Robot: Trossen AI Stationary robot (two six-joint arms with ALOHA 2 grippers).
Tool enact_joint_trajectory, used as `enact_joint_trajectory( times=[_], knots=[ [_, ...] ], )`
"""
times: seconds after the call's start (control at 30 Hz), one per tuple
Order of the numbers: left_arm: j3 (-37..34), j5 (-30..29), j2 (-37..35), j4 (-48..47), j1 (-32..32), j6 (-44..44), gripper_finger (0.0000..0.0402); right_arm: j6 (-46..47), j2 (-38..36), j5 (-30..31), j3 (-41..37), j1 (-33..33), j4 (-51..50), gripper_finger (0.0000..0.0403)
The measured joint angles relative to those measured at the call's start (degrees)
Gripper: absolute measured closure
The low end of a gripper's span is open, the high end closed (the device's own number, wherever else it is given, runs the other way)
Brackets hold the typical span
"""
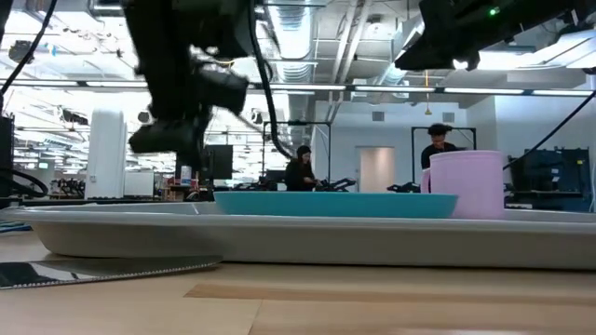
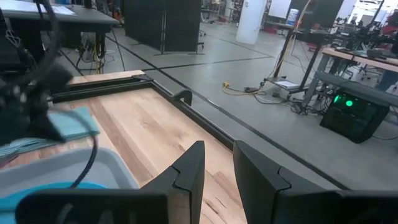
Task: Set up tray
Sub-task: Put the blue plate on the gray serving tray under the pink mug
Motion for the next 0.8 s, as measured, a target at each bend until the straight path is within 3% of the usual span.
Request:
enact_joint_trajectory(
  times=[0.17, 0.37, 0.53, 0.8],
  knots=[
    [-6.7, 8.9, -2.5, 20.0, 2.3, 6.3, 0.0402, -1.8, 0.0, 0.0, 0.0, 0.0, 1.1, 0.0324],
    [-7.1, 13.7, -2.4, 22.0, 5.6, 6.8, 0.0401, -2.0, 0.0, 0.0, 0.0, 0.0, 1.0, 0.0324],
    [-7.1, 14.1, -1.2, 25.8, 7.3, 6.7, 0.0401, -1.9, 0.0, 0.0, 0.0, 0.0, 0.9, 0.0324],
    [-5.3, 17.3, 4.4, 31.2, 7.0, 2.2, 0.0401, -1.9, 0.0, -2.1, 0.0, 0.5, -0.4, 0.0324]
  ],
)
